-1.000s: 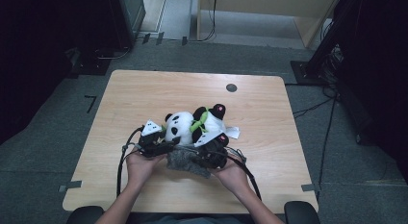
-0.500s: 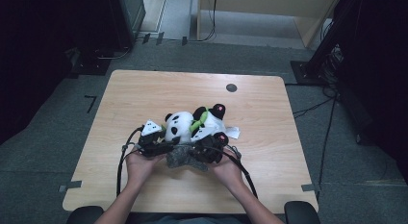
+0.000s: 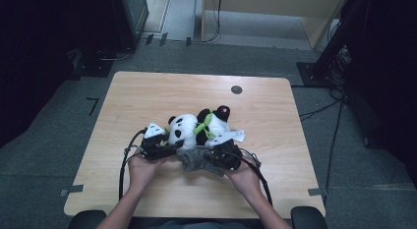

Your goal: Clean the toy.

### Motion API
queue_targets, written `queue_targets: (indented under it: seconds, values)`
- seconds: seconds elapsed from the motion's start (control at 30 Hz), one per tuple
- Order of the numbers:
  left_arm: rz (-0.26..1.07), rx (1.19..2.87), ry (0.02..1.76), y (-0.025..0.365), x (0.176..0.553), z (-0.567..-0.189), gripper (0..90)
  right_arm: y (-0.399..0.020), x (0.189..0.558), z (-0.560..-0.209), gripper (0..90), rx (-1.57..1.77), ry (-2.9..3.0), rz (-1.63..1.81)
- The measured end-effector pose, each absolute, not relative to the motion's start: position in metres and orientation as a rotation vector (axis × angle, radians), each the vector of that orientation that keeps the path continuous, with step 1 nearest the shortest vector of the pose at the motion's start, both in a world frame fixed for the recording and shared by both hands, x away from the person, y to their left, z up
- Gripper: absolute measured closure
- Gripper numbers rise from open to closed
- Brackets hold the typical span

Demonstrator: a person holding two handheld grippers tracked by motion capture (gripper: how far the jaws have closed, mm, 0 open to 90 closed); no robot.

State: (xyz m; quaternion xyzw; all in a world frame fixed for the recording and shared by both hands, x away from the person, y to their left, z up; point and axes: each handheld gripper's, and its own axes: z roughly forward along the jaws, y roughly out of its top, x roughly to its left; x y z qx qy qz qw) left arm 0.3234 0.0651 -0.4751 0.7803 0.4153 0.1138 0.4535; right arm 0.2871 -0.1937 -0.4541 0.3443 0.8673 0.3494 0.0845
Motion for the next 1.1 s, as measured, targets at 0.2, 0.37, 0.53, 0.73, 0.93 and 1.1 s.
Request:
queue_targets:
  seconds: [0.2, 0.37, 0.53, 0.73, 0.93, 1.1]
  values:
    - [0.270, 1.936, 1.022, 0.066, 0.324, -0.474, 43.8, -0.214, 0.282, -0.451, 82.3, 1.092, 2.549, 1.052]
    - [0.254, 1.933, 1.024, 0.067, 0.326, -0.474, 43.9, -0.229, 0.281, -0.451, 82.3, 1.142, 2.517, 1.072]
    - [0.240, 1.933, 1.023, 0.068, 0.328, -0.474, 44.1, -0.241, 0.278, -0.451, 82.2, 1.186, 2.499, 1.055]
    - [0.234, 1.935, 1.023, 0.068, 0.328, -0.474, 44.1, -0.256, 0.275, -0.450, 82.2, 1.229, 2.467, 1.017]
    - [0.236, 1.937, 1.023, 0.068, 0.328, -0.474, 44.0, -0.259, 0.272, -0.446, 82.2, 1.220, 2.474, 1.046]
    - [0.244, 1.933, 1.024, 0.068, 0.327, -0.474, 44.0, -0.244, 0.267, -0.442, 82.2, 1.120, 2.519, 1.079]
